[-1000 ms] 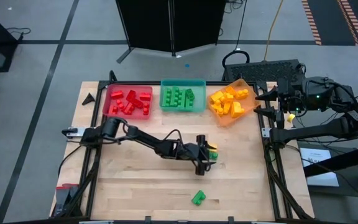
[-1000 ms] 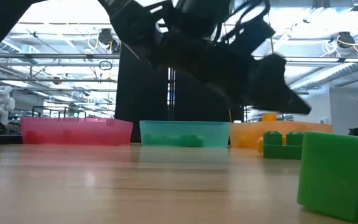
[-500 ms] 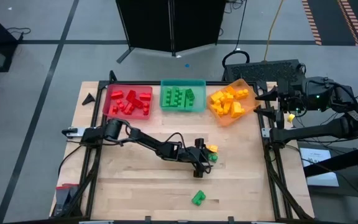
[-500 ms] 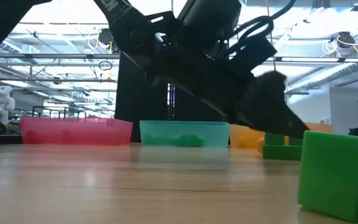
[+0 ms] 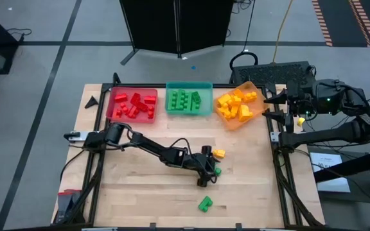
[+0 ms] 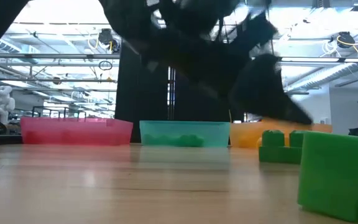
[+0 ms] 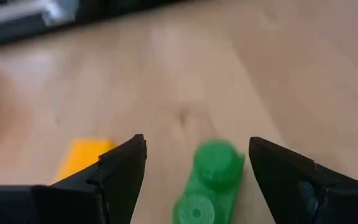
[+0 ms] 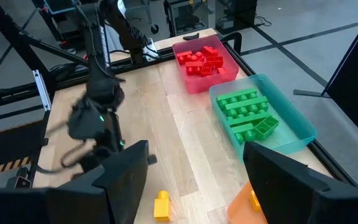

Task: Sort blocks
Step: Put the green game piece into the blue bin

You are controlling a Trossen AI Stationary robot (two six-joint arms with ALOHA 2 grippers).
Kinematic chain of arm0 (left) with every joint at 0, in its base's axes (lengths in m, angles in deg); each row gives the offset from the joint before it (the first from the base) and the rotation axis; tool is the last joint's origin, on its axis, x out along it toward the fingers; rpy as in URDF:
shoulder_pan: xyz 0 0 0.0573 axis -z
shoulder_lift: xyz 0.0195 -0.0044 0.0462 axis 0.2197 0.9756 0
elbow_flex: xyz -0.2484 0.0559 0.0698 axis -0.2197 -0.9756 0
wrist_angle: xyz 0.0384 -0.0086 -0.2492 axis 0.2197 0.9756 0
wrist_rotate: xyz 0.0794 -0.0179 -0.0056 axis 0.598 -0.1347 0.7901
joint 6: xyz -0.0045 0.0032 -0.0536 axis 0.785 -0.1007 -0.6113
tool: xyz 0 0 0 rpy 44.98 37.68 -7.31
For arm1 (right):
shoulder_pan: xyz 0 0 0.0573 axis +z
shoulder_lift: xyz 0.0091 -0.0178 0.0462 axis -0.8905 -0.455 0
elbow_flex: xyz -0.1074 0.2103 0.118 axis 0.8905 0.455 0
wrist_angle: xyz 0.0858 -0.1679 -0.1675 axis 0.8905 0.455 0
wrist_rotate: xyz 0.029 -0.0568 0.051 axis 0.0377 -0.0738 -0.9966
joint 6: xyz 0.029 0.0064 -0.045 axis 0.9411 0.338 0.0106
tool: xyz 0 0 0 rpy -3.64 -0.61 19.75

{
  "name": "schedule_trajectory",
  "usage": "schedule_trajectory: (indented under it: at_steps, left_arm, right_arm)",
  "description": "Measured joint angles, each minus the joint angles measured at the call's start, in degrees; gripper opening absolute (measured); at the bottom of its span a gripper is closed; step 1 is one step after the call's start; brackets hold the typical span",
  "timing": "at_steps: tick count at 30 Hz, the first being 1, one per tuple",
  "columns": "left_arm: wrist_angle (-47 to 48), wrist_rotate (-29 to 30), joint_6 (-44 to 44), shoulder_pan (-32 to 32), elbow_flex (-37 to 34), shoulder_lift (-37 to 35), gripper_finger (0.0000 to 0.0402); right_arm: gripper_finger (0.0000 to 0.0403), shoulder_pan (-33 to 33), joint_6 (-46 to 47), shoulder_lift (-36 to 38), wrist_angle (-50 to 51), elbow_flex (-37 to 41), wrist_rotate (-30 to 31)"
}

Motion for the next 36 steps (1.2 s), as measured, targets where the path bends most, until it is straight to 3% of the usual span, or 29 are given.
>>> schedule_trajectory:
  at_steps: [18, 22, 27, 36]
  left_arm:
    - [0.3, -5.9, 0.8, -0.1, -0.5, 3.5, 0.0282]
    - [0.4, -6.0, -3.8, -0.5, -0.5, 4.0, 0.0243]
    - [0.2, -5.7, -9.9, -1.0, -0.5, 4.1, 0.0137]
    - [-0.6, -4.2, -17.0, -1.5, -0.2, 0.0, 0.0138]
  right_arm:
    - [0.0258, 0.0, -0.3, 0.0, 0.0, 0.0, 0.0]
    - [0.0258, 0.0, -0.2, 0.0, 0.0, 0.0, 0.0]
    - [0.0258, 0.0, -0.2, 0.0, 0.0, 0.0, 0.0]
    - [0.0258, 0.0, -0.1, 0.0, 0.0, 0.0, 0.0]
